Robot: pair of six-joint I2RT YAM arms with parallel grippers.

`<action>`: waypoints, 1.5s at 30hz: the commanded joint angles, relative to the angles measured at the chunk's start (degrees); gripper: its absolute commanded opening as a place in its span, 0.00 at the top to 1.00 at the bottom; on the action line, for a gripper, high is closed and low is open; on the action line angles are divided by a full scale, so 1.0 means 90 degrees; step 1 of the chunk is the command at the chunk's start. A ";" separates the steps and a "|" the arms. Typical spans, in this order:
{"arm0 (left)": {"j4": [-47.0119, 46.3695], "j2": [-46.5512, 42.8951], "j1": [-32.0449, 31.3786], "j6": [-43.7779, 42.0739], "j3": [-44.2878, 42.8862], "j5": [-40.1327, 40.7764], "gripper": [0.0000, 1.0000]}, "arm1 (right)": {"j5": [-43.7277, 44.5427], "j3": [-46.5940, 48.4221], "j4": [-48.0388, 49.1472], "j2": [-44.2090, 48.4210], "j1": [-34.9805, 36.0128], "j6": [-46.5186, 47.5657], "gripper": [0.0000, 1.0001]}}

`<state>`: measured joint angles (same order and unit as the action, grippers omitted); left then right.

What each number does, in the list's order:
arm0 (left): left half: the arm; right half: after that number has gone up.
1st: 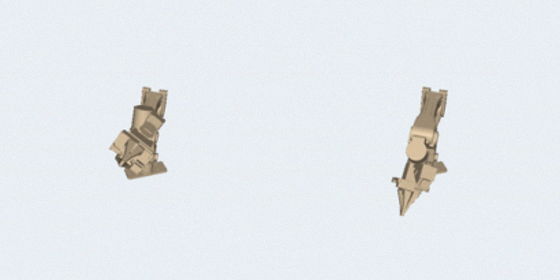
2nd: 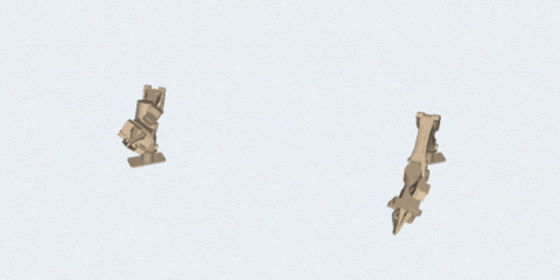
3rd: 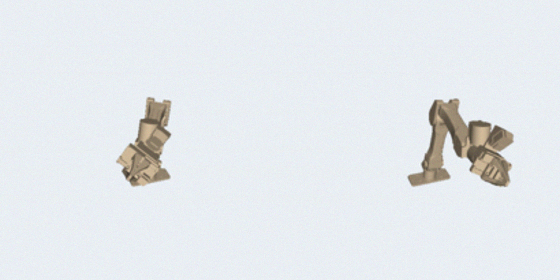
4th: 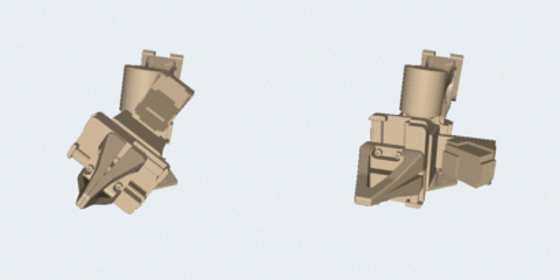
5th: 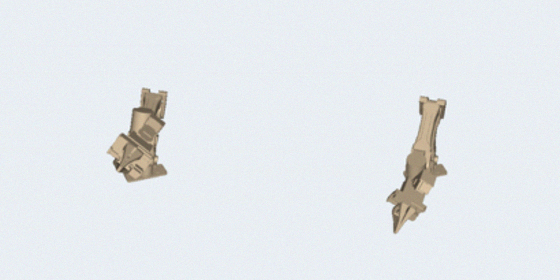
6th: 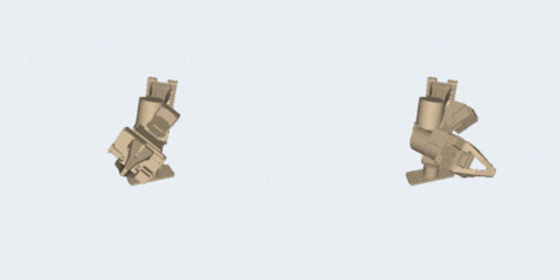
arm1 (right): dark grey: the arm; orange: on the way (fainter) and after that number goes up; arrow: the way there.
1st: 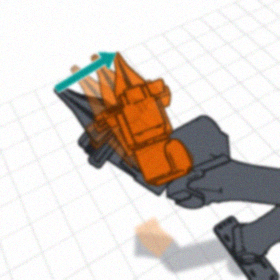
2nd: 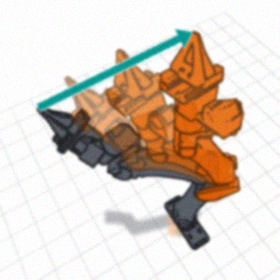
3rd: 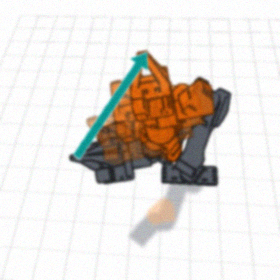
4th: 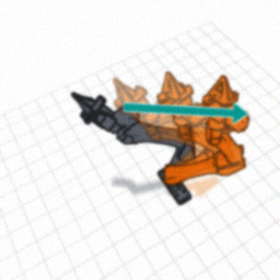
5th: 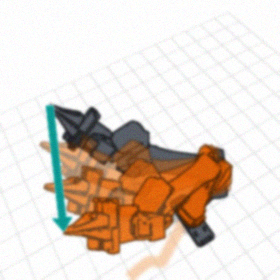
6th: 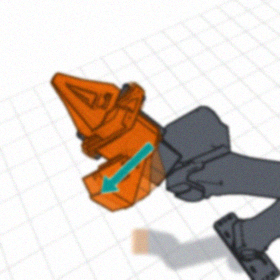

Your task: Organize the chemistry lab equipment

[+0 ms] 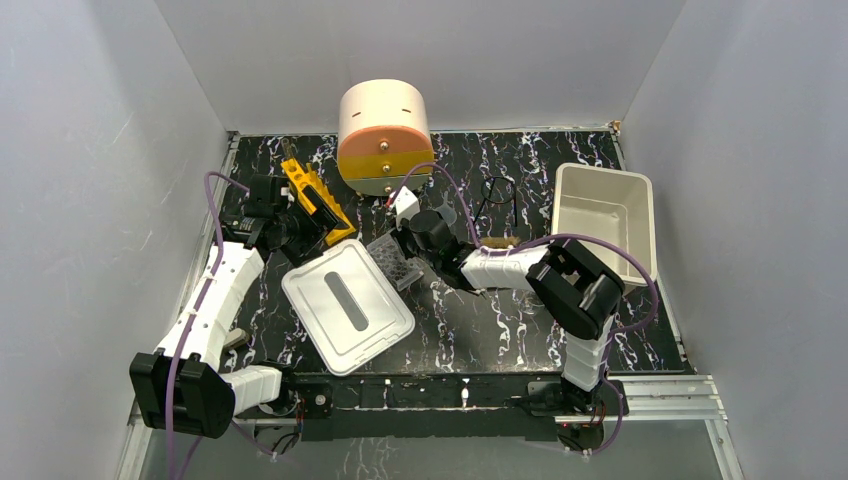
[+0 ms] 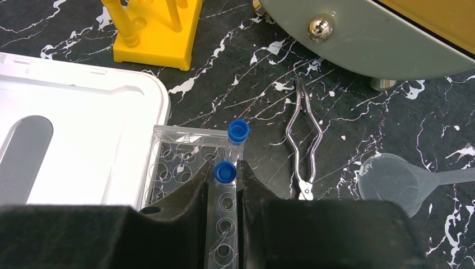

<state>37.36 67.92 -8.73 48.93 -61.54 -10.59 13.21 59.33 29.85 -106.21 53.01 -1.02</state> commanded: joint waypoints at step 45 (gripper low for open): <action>-0.0161 -0.0310 0.0111 -0.0530 -0.0378 -0.0024 0.05 | -0.0405 0.1325 -0.2832 0.1506 -0.0225 -0.1426 0.16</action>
<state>36.40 67.75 -8.08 46.15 -62.35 -11.16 11.92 68.25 9.08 -99.88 52.71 -9.58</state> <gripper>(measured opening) 0.936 0.829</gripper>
